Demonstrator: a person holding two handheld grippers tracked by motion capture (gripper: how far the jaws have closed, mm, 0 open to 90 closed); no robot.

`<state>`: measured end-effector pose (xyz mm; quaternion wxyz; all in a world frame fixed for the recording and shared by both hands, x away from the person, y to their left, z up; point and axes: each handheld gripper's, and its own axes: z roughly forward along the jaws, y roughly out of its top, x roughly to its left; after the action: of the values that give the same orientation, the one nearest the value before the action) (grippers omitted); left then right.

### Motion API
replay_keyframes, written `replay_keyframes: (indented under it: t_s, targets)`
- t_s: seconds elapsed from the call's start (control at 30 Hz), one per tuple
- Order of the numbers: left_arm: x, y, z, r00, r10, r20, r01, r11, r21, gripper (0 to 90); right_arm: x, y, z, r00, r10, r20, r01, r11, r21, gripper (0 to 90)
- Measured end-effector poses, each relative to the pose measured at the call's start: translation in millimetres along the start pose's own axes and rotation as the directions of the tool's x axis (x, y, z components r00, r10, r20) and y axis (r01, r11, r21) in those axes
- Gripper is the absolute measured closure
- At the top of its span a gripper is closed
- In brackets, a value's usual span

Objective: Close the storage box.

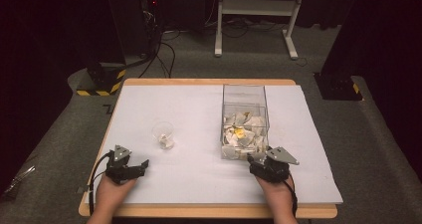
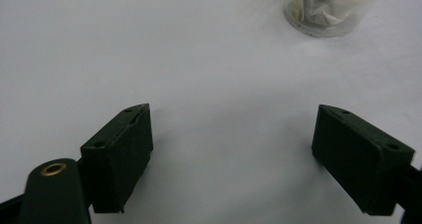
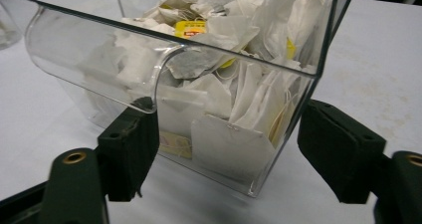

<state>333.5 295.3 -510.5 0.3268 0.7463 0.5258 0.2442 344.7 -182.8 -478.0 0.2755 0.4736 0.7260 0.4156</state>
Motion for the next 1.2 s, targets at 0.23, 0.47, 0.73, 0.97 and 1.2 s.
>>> replay_keyframes:
  t_s: [0.23,0.47,0.73,0.97,1.2]
  targets:
    - [0.0,-0.1,-0.1,1.0000,-0.001,0.000,0.001,1.0000,0.000,16.8,-4.8,4.3,9.2,0.9997,0.018,0.019,-0.019,1.000,0.016,12.9]
    - [-0.2,-0.2,-0.4,1.0000,-0.001,-0.001,0.001,1.0000,0.000,17.1,-9.6,7.8,12.7,0.9991,0.036,0.024,-0.036,0.999,0.004,12.0]
    - [-0.5,-0.3,-0.6,1.0000,0.001,-0.003,-0.001,1.0000,0.000,17.5,-12.2,11.0,18.5,0.9988,0.045,0.018,-0.045,0.999,-0.002,10.9]
    - [-0.3,-0.3,-0.7,1.0000,0.002,-0.004,-0.002,1.0000,-0.001,17.8,-16.2,13.4,23.6,0.9993,0.038,0.009,-0.038,0.999,-0.005,10.1]
    - [-1.1,-0.5,-0.9,1.0000,0.003,-0.005,-0.003,1.0000,-0.004,18.5,-19.0,14.0,25.9,0.9986,0.054,0.003,-0.054,0.999,-0.005,10.3]
